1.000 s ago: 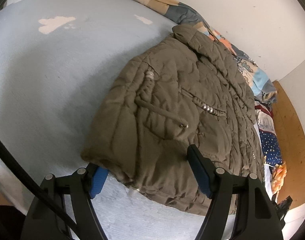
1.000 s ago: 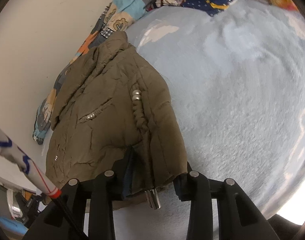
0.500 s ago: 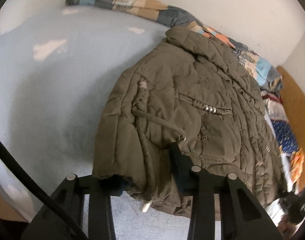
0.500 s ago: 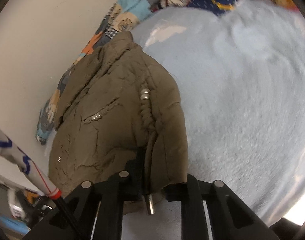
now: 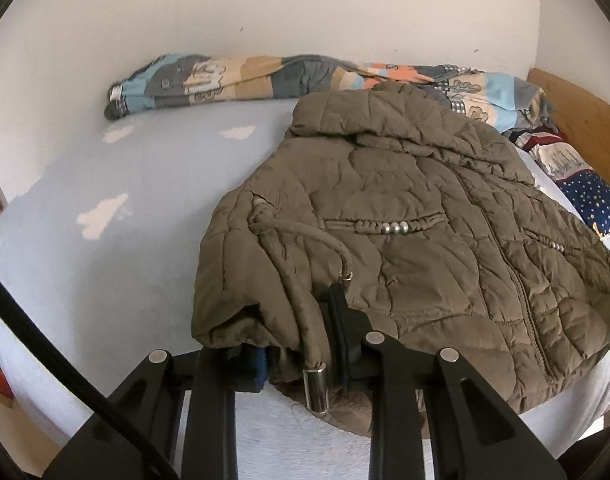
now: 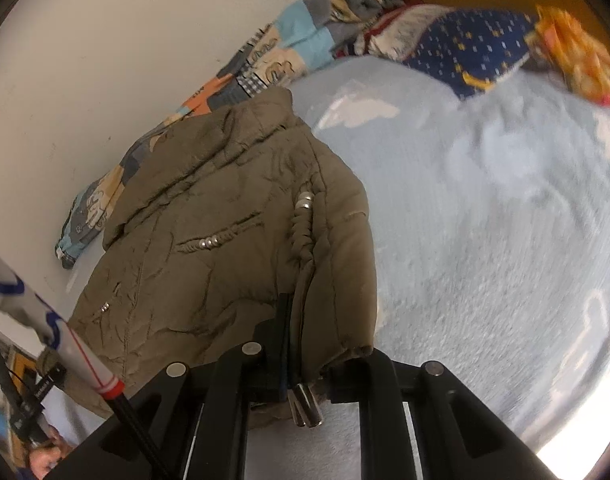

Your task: Fold large clothes

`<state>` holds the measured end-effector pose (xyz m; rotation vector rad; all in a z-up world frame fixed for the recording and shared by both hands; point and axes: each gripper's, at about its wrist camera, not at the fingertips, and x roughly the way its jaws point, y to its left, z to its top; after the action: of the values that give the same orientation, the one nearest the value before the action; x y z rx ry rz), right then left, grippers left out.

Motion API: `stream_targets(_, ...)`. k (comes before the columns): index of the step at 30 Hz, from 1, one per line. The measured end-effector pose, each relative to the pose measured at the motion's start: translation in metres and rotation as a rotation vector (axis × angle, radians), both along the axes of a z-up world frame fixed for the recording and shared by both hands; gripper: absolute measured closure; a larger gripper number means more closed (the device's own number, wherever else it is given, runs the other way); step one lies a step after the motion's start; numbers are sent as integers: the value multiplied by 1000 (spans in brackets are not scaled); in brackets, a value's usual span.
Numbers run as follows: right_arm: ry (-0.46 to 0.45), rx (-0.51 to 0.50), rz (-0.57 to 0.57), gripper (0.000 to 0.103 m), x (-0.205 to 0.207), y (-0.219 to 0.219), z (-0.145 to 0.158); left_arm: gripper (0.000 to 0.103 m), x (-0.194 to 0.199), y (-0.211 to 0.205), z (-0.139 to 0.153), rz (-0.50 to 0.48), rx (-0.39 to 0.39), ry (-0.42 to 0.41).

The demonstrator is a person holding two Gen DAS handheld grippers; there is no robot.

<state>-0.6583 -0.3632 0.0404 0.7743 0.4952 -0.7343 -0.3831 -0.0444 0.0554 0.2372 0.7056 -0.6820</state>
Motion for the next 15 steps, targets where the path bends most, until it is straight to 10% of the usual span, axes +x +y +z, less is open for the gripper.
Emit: stream_targets(15, -51, -63, -1, 92, -15, 23, 29, 81, -26, 10, 27, -25, 3, -118)
